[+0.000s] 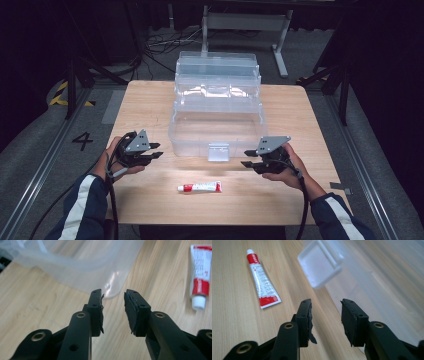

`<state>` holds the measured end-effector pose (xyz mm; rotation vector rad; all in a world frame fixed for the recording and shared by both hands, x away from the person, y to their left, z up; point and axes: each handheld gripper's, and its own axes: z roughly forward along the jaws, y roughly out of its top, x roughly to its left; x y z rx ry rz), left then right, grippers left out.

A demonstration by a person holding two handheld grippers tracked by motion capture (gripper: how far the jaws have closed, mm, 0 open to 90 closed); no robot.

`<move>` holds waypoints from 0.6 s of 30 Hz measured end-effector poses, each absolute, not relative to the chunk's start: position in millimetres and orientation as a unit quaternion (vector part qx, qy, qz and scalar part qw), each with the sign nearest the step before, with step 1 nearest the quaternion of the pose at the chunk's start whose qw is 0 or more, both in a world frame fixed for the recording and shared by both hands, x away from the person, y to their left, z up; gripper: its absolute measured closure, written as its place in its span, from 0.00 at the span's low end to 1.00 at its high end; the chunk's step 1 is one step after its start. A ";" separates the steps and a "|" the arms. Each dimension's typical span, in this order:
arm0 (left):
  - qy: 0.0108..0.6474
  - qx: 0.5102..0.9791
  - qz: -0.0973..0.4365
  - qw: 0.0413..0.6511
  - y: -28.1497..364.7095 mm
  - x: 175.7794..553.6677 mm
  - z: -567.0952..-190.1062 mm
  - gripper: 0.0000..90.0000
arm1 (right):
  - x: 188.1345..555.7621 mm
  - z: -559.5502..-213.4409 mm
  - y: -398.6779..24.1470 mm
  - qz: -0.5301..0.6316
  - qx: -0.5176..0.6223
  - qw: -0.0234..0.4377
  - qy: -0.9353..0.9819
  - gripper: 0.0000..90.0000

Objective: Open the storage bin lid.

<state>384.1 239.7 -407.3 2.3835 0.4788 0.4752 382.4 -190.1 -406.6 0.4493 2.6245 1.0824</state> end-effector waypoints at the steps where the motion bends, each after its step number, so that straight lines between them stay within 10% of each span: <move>1: 0.188 0.910 0.181 0.322 242.9 381.9 -411.4 0.73 | 381.6 -407.5 -186.1 0.371 0.149 0.131 0.907 0.68; 18: 0.286 0.903 0.150 0.283 273.4 361.4 -465.1 0.41 | 370.1 -425.9 -106.8 0.315 0.044 0.059 0.946 0.59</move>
